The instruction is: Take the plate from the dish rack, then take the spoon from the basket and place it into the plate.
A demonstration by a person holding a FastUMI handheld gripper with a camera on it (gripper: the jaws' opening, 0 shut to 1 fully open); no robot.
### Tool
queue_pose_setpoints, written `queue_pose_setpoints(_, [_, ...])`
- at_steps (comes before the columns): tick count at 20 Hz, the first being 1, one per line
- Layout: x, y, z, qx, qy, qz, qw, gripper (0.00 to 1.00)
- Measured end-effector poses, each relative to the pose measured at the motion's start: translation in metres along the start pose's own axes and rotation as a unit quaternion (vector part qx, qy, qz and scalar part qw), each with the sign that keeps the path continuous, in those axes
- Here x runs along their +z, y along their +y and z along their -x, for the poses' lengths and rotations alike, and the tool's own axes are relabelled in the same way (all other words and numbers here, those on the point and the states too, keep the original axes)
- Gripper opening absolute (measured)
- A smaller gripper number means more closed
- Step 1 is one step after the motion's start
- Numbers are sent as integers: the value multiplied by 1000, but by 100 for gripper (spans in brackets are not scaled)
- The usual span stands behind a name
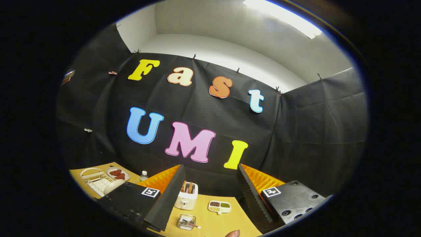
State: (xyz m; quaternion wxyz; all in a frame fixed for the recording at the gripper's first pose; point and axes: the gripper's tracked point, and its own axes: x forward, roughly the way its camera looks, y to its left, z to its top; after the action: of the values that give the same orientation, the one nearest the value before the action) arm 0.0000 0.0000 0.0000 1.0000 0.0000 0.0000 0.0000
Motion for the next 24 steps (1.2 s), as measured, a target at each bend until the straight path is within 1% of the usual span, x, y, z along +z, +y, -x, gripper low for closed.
queue_pose_setpoints(2, [-2,5,0,-4,1,3,1000,97])
queue_pose_setpoints(5, [-4,15,0,2,5,-12,1000,97])
queue_pose_setpoints(18, [-3,26,-10,11,5,-13,1000,97])
queue_pose_setpoints(21, [-3,35,-12,20,9,-14,1000,97])
queue_pose_setpoints(24, [1,60,-16,46,16,-26,998,97])
